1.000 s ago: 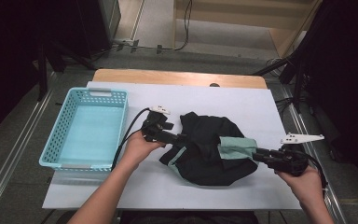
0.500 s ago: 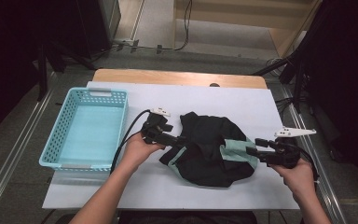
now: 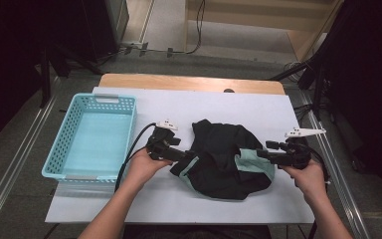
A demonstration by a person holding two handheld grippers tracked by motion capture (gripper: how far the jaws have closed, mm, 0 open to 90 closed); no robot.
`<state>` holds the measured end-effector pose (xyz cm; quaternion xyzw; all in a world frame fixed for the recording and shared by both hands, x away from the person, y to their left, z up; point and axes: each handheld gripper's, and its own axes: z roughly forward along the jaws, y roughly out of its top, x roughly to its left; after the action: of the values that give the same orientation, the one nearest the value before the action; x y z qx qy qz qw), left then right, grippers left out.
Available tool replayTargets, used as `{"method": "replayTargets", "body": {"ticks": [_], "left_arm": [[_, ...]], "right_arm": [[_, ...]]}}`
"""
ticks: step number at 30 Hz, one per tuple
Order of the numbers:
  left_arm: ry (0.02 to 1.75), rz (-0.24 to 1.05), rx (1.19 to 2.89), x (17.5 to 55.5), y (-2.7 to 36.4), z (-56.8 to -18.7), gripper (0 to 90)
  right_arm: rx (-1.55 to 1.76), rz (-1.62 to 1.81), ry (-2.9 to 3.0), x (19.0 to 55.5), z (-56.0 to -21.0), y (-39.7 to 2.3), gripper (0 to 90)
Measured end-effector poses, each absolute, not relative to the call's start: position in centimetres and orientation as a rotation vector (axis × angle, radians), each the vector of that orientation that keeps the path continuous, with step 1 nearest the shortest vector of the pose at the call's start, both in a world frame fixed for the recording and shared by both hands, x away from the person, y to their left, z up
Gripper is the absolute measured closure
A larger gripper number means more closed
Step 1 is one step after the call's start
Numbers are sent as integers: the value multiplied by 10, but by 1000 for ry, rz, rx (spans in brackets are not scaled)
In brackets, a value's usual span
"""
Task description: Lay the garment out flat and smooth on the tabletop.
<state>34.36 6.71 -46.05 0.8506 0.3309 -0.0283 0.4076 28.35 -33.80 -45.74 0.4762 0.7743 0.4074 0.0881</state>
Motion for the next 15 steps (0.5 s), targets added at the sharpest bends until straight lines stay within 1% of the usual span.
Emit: {"method": "replayTargets", "body": {"ticks": [6,8,11,15], "left_arm": [[842,-61,2168,337,67,-466,210],[850,-56,2167,335,68,-468,210],[854,-41,2179,332,69,-470,211],[868,-24,2195,330,69,-474,239]], "right_arm": [[1415,1225,2307,294,-463,-340,358],[1398,1220,2299,298,-464,-340,339],[1383,1211,2301,303,-466,-339,338],[1387,1202,2301,311,-470,-339,336]]}}
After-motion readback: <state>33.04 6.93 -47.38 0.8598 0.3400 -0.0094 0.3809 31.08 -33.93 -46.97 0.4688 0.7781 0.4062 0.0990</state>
